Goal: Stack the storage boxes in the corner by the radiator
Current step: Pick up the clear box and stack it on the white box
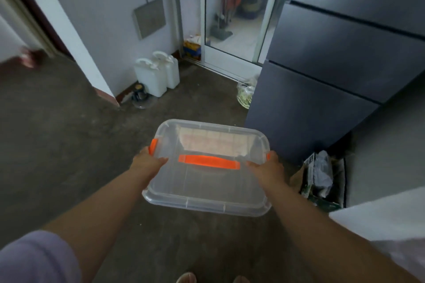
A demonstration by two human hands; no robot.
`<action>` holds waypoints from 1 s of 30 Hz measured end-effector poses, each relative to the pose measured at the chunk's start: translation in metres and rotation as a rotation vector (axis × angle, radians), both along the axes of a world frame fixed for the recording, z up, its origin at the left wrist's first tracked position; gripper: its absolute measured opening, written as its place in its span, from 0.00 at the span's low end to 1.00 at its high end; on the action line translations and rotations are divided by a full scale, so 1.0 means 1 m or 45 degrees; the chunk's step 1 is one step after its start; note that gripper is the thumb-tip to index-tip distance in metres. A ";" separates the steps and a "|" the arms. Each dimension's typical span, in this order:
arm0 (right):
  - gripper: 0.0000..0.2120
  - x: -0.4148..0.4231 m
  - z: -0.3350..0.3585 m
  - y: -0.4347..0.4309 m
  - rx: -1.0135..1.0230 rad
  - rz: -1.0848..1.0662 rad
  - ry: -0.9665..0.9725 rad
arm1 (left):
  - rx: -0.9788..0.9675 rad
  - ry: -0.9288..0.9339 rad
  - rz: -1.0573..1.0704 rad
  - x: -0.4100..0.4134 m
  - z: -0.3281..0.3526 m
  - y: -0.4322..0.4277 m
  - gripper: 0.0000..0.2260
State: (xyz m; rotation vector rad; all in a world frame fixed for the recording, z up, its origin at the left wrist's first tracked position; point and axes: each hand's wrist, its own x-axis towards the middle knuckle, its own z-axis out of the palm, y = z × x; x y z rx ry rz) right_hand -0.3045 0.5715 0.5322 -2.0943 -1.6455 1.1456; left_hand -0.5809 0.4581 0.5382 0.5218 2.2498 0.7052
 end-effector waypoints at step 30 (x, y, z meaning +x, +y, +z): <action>0.32 -0.196 0.127 -0.089 0.063 1.252 0.302 | 0.005 0.375 1.113 0.023 0.112 -0.291 0.19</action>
